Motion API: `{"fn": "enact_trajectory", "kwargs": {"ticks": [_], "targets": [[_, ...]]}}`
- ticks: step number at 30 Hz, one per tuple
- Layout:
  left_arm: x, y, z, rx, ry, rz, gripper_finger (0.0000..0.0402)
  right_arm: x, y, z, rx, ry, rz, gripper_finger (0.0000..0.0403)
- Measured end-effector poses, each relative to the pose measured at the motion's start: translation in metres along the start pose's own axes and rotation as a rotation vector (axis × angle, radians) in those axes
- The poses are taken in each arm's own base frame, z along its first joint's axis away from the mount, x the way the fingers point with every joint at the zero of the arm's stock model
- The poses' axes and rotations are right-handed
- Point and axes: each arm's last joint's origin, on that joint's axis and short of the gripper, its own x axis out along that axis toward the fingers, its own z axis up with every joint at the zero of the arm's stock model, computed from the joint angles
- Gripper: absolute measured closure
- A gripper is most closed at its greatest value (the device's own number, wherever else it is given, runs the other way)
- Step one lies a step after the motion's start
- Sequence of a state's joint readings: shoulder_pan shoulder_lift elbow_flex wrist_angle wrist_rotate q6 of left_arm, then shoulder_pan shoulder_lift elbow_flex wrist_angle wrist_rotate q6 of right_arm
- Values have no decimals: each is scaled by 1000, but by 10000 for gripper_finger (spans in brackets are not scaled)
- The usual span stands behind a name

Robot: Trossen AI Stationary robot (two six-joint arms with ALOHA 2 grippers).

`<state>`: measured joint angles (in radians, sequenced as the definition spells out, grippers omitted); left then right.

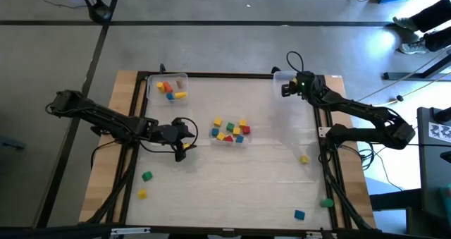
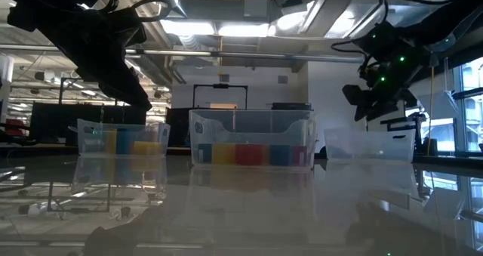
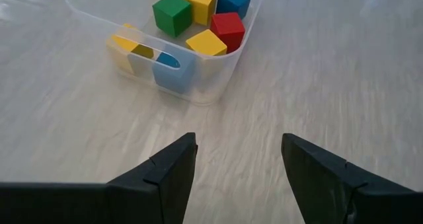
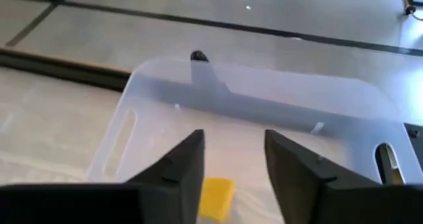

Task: Sort blocks by size
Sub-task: Put the yellow triangular block into the top right transparent bin

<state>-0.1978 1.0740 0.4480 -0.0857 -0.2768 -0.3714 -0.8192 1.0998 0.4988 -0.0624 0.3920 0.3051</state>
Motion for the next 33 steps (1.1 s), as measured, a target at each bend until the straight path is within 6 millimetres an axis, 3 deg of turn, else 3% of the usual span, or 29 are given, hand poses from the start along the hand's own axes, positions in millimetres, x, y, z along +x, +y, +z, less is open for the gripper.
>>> {"fn": "enact_trajectory", "kwargs": {"ticks": [7,14,20,27,33], "targets": [[-1,-1,3,9,-3,-1,192,-22,0,13,-33,16,173,190],[-2,-3,5,13,-9,-8,192,-79,28,22,-118,153,582,195],[-2,-4,4,17,-8,-14,192,-127,50,-4,-185,392,813,209],[-2,-4,4,36,-8,-13,192,-165,66,-39,-175,663,859,213],[-2,-4,4,36,-8,-13,192,-191,70,-61,-244,681,865,213]]}}
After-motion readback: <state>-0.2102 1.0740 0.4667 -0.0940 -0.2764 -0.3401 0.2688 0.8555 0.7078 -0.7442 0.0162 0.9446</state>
